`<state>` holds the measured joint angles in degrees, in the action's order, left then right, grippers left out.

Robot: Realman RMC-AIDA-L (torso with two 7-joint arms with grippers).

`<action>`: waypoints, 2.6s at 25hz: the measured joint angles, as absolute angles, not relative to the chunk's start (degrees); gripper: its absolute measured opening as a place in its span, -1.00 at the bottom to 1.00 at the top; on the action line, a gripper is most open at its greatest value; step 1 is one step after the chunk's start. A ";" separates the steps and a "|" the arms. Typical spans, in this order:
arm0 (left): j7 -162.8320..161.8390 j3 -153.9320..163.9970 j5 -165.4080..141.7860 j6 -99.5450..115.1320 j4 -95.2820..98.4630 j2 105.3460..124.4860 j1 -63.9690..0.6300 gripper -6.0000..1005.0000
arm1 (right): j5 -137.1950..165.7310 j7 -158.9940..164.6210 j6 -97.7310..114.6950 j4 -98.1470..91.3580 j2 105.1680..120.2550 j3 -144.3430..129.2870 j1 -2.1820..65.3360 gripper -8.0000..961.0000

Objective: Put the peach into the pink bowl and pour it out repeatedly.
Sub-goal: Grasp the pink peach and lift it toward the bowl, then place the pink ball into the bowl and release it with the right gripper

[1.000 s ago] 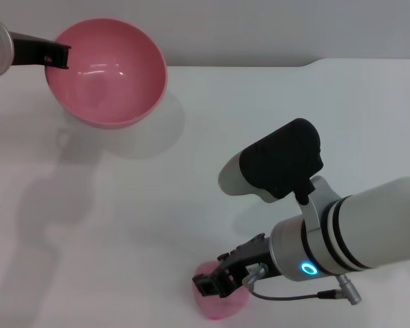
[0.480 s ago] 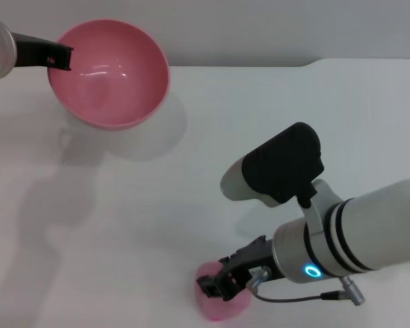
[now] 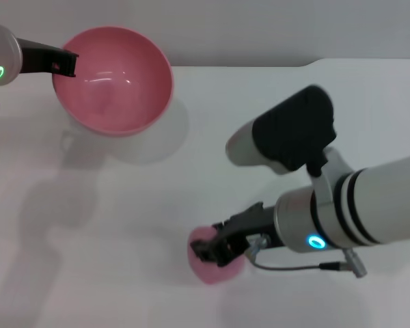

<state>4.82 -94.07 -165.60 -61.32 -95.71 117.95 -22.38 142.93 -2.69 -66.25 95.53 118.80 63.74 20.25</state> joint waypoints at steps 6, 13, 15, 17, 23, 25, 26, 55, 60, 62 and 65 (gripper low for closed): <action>4.83 -91.37 -165.58 -61.30 -95.69 118.01 -22.31 -0.90 | 146.40 -3.03 -68.15 103.45 118.75 67.35 20.35 -0.20; 4.32 -86.40 -165.55 -61.31 -95.23 118.19 -22.73 -0.90 | 152.02 -2.65 -71.41 114.08 118.83 71.79 20.23 -0.20; 4.14 -84.86 -165.51 -61.40 -95.16 118.23 -23.06 -0.90 | 153.12 -2.63 -72.33 115.75 118.83 72.76 20.52 -0.20; 3.86 -83.58 -165.46 -61.54 -95.16 118.35 -23.41 -0.90 | 153.48 -2.64 -73.00 116.11 118.83 73.55 21.02 -0.21; 2.54 -79.75 -165.18 -61.71 -95.90 118.42 -24.01 -0.90 | 155.24 -2.88 -73.48 116.02 118.83 74.41 21.43 -0.21; 2.28 -78.78 -165.12 -61.73 -96.05 118.46 -24.31 -0.90 | 156.49 -2.92 -73.49 116.07 118.83 74.48 21.44 -0.21; 2.09 -78.34 -165.08 -61.74 -96.09 118.49 -24.43 -0.90 | 156.88 -2.94 -73.46 116.05 118.83 74.54 21.44 -0.21; 1.68 -75.23 -159.96 -59.18 -96.78 118.39 -24.51 -0.90 | 160.95 -3.12 -64.29 112.74 118.89 73.79 19.15 0.26; 1.78 -75.23 -159.89 -59.14 -96.77 118.39 -24.58 -0.90 | 160.91 -4.61 -63.97 111.81 118.89 71.43 19.83 0.36; 1.88 -75.23 -159.88 -59.13 -96.75 118.39 -24.80 -0.90 | 161.13 -4.73 -63.53 111.68 118.90 70.97 19.84 0.39; 2.10 -75.24 -159.85 -59.13 -96.62 118.38 -25.02 -0.90 | 161.13 -4.73 -63.42 111.70 118.90 70.96 19.72 0.45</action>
